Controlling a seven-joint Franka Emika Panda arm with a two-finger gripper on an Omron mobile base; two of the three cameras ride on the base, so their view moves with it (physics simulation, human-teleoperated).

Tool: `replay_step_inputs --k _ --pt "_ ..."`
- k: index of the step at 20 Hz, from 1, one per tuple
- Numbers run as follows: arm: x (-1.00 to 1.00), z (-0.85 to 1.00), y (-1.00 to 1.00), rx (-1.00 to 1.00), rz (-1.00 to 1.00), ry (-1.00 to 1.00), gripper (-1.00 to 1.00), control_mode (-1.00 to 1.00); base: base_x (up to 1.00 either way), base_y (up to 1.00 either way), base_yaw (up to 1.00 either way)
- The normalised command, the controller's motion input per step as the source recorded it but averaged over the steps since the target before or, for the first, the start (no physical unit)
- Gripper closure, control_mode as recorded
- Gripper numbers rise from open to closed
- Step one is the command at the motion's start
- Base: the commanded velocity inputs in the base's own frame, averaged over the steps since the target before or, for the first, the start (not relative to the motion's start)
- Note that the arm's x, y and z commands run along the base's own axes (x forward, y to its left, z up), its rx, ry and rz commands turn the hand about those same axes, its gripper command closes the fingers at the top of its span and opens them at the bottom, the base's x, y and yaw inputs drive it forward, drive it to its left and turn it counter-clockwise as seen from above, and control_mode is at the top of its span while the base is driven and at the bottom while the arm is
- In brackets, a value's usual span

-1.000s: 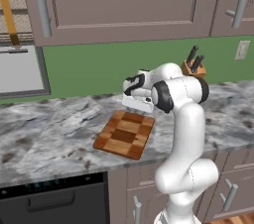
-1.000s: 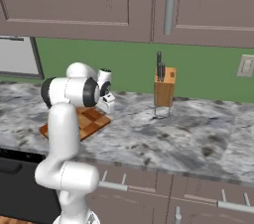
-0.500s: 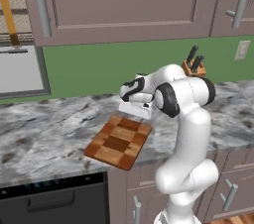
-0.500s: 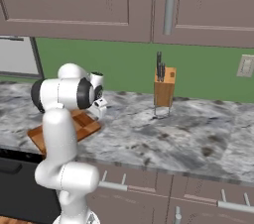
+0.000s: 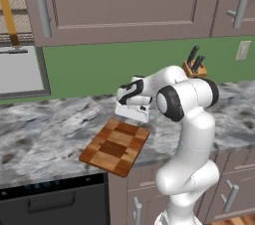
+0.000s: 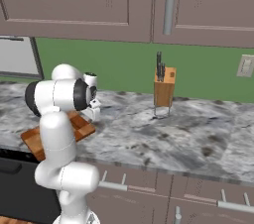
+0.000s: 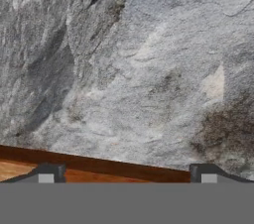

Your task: Move the cutting board and knife to the sink. Then move spray from the cabinet to the counter.

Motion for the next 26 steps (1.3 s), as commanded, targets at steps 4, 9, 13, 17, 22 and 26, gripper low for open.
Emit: replay_step_inputs --k 4,9,13,17,22,26 --pt "-0.38 0.00 0.07 0.00 0.00 0.00 -1.00 -1.00 0.00 0.00 0.00" --pt "-0.23 0.02 0.04 0.00 0.00 0.00 -1.00 -1.00 0.00 0.00 0.00" --pt "-0.09 0.14 0.00 0.00 0.00 0.00 -1.00 -1.00 0.00 0.00 0.00" --pt "0.00 0.35 0.00 0.00 0.00 0.00 -1.00 -1.00 0.00 0.00 0.00" --pt "0.00 0.50 0.00 0.00 0.00 0.00 -1.00 -1.00 0.00 0.00 0.00" --pt "-0.32 0.17 0.00 -0.02 0.00 0.00 -1.00 -1.00 0.00 0.00 0.00"
